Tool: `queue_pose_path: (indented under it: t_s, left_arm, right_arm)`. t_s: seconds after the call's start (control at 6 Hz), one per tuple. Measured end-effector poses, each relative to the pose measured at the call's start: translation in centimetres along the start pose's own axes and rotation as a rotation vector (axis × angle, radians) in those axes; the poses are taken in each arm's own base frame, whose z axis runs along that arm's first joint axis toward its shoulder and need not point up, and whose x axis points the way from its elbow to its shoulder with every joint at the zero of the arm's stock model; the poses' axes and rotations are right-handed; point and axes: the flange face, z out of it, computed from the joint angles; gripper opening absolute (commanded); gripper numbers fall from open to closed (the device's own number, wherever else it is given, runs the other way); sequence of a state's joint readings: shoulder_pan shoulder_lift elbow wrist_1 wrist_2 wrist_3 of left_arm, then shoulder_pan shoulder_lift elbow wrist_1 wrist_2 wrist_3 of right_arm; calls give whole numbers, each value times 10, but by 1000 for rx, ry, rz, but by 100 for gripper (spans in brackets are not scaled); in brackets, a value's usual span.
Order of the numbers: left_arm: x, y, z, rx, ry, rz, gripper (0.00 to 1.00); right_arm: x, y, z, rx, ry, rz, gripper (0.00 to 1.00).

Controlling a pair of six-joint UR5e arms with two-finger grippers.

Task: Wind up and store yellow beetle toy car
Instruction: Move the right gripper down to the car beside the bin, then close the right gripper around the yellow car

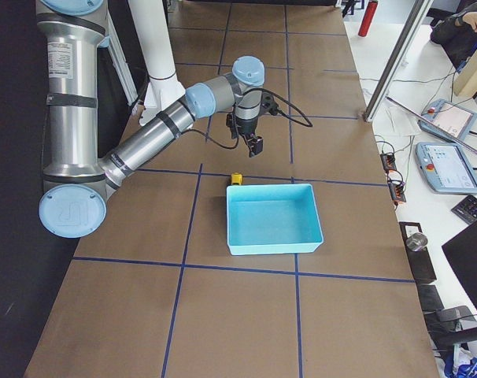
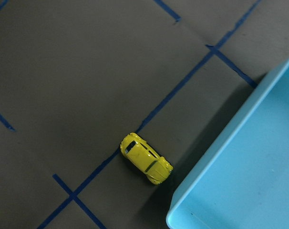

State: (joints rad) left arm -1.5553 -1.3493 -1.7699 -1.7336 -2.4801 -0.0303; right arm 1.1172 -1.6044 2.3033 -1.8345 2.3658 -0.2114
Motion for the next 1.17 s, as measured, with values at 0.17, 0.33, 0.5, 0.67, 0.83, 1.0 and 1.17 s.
queue_pose_path:
  t_s: [0.17,0.33,0.5,0.67,0.83,1.0,1.17]
  left_arm:
    - [-4,-1,0,-18,-32,-69,100]
    - [2,-9,-6,-57,-65,-126,100]
    - [12,-17,-16,-78,-105,-145,100]
    - [14,-15,-20,-92,-135,-95,100]
    - [11,-10,-20,-107,-149,-4,100]
    - [10,-8,-21,-114,-156,54,100]
    - [7,-8,-20,-121,-160,69,100]
  right_arm:
    - [-17,-10,20,-16,-16,-128,100]
    - [-30,-19,46,-31,1,-262,100]
    - [-42,-25,72,-38,37,-379,100]
    - [-51,-27,98,-44,72,-459,100]
    - [-47,-22,128,-36,92,-520,100]
    - [-29,-4,160,-3,98,-569,100]
    - [-11,14,188,21,92,-598,100]
